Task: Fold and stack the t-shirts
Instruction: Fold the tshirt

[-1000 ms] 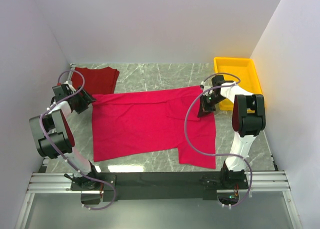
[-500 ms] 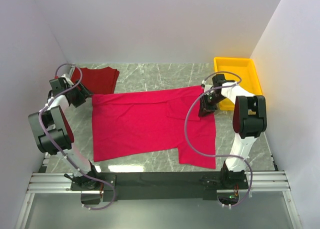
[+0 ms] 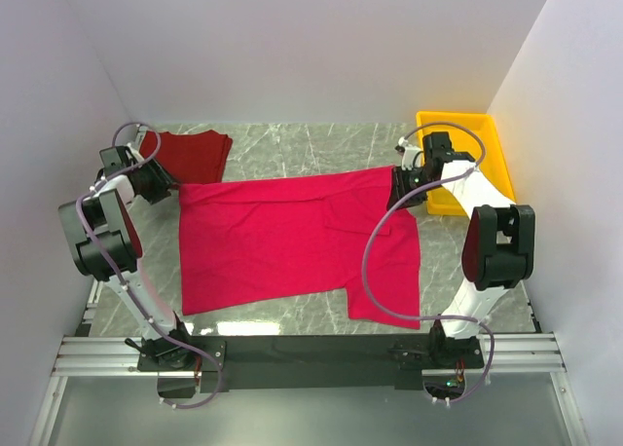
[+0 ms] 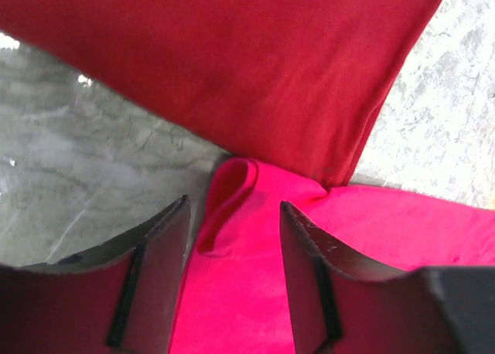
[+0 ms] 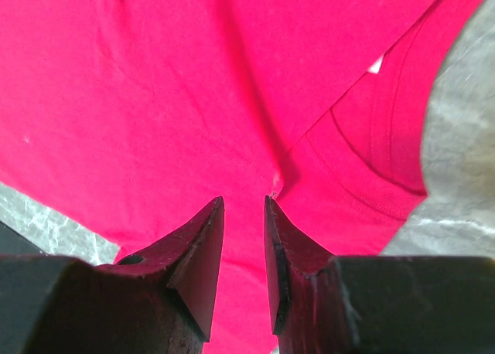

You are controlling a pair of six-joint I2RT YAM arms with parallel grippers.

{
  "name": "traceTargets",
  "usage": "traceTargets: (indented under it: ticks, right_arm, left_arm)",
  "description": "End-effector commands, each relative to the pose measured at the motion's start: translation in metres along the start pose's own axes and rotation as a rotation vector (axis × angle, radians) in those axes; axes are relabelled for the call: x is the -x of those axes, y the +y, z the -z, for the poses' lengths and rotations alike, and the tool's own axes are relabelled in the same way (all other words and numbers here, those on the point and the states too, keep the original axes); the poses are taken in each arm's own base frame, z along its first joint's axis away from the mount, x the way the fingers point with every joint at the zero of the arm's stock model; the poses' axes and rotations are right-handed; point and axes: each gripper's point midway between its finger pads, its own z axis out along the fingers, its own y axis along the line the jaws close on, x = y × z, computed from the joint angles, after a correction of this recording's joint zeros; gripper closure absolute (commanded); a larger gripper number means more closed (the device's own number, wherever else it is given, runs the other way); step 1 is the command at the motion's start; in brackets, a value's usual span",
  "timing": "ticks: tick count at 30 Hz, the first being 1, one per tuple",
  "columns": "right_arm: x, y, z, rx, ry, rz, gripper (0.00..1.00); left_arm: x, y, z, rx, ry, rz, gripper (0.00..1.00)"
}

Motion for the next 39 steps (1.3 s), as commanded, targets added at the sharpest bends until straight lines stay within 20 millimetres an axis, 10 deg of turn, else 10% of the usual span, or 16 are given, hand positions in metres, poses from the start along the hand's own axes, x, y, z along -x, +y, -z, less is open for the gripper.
traceTargets:
  ticks: [1,16,31,39]
  right_arm:
    - [0.003,0.003,0.002,0.012,-0.021,0.019,0.65]
    - [0.005,-0.001,0.001,0.012,-0.02,0.001,0.65]
    - [0.0,-0.004,-0.003,0.007,-0.008,-0.006,0.67]
    - [-0.001,-0.005,-0.002,0.008,-0.007,-0.009,0.67]
  left_arm:
    - [0.019,-0.014,0.0,-0.058,-0.02,-0.05,0.47]
    - [-0.005,-0.011,-0.021,-0.103,0.074,-0.068,0.55]
    - [-0.003,-0.023,-0.018,-0.167,0.064,-0.095,0.98]
    - [0.0,-0.021,-0.003,-0.143,-0.006,-0.075,0.99]
